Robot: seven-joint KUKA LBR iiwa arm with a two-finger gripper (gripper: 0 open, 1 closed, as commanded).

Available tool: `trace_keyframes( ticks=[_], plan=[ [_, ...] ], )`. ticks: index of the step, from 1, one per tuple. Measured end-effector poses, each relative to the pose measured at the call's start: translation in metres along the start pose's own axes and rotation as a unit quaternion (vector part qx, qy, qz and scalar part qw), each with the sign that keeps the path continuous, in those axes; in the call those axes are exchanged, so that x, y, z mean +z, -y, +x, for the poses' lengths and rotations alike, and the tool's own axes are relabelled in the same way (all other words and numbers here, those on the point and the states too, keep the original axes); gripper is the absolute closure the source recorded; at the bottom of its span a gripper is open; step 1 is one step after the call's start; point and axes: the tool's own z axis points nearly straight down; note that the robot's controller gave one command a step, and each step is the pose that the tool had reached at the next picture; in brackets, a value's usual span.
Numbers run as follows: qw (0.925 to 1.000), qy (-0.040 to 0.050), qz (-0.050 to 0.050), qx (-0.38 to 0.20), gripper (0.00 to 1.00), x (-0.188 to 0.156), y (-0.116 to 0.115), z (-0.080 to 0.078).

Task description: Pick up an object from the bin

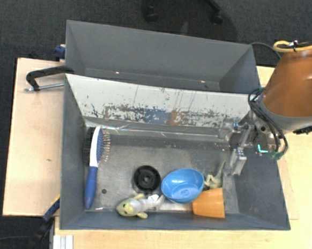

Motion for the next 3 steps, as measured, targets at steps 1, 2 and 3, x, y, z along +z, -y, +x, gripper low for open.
trace_keyframes(
  ticks=[1, 2, 3],
  plan=[
    [0.995, 0.0075, 0.0, -0.1, 0.0, 0.147, -0.005, -0.002],
    [0.9949, 0.0048, 0.001, -0.1, 1.0, 0.147, -0.004, 0.0],
    [0.9715, 0.009, 0.003, -0.237, 1.0, -0.015, 0.005, -0.014]
  ],
)
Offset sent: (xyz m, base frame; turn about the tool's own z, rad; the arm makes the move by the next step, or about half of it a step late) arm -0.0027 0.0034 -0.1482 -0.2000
